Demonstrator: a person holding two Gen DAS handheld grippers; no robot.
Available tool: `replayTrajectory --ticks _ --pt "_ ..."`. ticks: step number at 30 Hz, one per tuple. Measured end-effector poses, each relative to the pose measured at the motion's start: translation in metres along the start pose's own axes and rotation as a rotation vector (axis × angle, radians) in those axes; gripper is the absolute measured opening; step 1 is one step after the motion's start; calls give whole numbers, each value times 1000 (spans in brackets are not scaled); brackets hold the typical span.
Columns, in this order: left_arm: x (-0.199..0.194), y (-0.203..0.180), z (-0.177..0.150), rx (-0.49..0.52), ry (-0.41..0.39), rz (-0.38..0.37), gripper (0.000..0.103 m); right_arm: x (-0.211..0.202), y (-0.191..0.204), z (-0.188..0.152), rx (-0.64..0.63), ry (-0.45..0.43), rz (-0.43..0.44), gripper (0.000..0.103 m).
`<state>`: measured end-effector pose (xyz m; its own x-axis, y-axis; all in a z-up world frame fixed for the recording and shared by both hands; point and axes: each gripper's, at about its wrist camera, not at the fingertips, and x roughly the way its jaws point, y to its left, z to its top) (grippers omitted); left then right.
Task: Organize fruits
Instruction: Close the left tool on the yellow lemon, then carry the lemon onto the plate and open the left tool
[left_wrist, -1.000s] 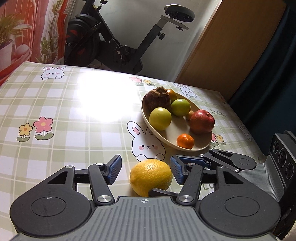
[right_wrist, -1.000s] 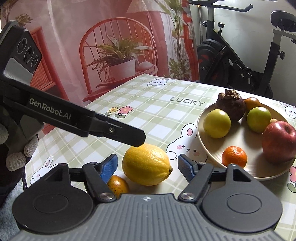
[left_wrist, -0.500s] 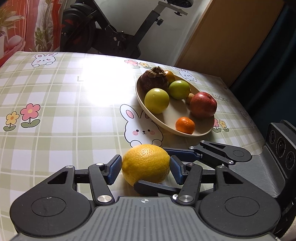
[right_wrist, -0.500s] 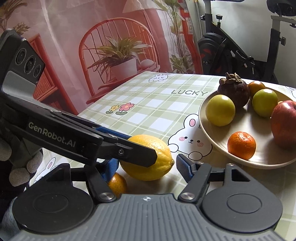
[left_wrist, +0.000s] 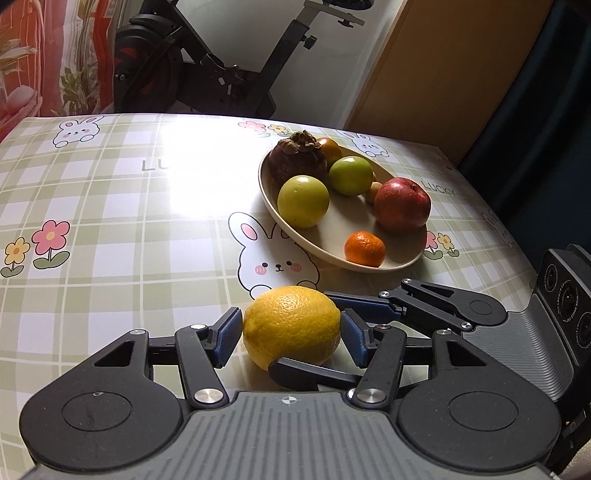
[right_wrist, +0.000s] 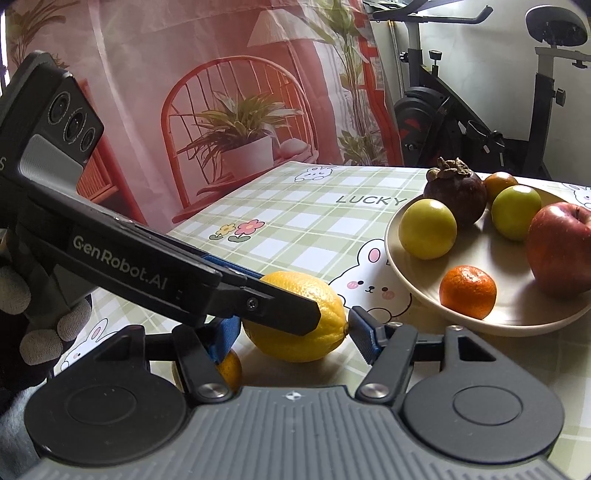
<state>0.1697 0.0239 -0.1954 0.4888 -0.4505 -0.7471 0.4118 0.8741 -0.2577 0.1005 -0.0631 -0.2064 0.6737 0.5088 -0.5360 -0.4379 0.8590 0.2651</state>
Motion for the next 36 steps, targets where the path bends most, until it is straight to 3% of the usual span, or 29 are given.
replayTrajectory --ticks 8,20,29,36 --pt "5 -6 -3 10 16 5 63 3 -7 0 35 35 18 68" --pt "1 -8 -3 13 30 9 63 -1 -4 -1 21 18 24 68" --pt "-8 -23 10 66 6 7 63 -19 -5 4 11 -60 -3 67" --pt "-7 -41 49 106 -67 -15 63 -35 -28 35 30 -147 -52 67"
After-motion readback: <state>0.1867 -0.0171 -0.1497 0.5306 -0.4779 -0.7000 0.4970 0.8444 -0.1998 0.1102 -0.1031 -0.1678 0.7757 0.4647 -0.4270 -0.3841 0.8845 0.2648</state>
